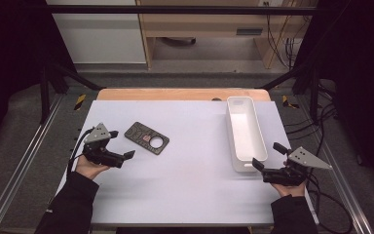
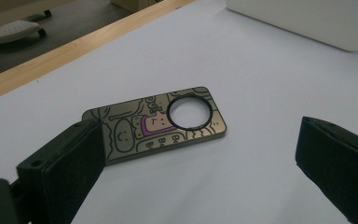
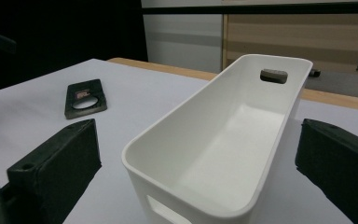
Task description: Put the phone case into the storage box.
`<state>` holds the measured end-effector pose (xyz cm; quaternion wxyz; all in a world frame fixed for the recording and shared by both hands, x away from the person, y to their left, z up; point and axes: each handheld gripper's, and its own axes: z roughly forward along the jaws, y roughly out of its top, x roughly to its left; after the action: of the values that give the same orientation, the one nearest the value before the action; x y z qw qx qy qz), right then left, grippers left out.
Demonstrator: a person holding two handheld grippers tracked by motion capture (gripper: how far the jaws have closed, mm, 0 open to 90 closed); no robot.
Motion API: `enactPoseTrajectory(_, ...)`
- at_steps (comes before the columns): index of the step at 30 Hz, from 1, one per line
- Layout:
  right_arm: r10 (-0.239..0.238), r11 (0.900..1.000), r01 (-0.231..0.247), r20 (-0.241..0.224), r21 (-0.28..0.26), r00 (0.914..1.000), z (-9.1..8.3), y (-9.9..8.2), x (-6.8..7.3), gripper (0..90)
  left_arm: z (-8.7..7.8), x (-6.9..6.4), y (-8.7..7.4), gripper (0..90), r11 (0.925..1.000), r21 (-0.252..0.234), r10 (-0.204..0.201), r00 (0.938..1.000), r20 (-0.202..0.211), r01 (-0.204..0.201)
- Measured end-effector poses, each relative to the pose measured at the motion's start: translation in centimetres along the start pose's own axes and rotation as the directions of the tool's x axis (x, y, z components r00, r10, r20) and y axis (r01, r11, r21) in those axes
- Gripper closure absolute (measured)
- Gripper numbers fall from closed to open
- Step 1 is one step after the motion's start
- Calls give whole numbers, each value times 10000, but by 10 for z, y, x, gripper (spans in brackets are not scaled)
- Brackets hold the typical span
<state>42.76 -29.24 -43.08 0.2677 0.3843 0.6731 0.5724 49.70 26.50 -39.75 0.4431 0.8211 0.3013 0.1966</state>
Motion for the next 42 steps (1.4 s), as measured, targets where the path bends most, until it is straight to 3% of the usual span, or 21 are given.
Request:
enactPoseTrajectory(7,-1,10000,1,11,6,10000,0,0,0,1,12,6,3,30,9998,181,-86,9996,-275,91)
enactPoseTrajectory(13,20,10000,-20,16,6,10000,0,0,0,1,22,15,7,47,9989,265,-383,9980,-511,397)
enactPoseTrajectory(23,-12,10000,11,23,19,10000,0,0,0,1,35,25,14,144,9962,-113,-872,9902,-1091,865)
enactPoseTrajectory(30,10,10000,-10,40,28,10000,0,0,0,1,44,30,20,279,9930,-384,-1166,9805,-1585,1119)
enactPoseTrajectory(42,-12,10000,12,51,64,10000,0,0,0,1,69,35,27,524,9927,-242,-1203,9682,-2192,1178)
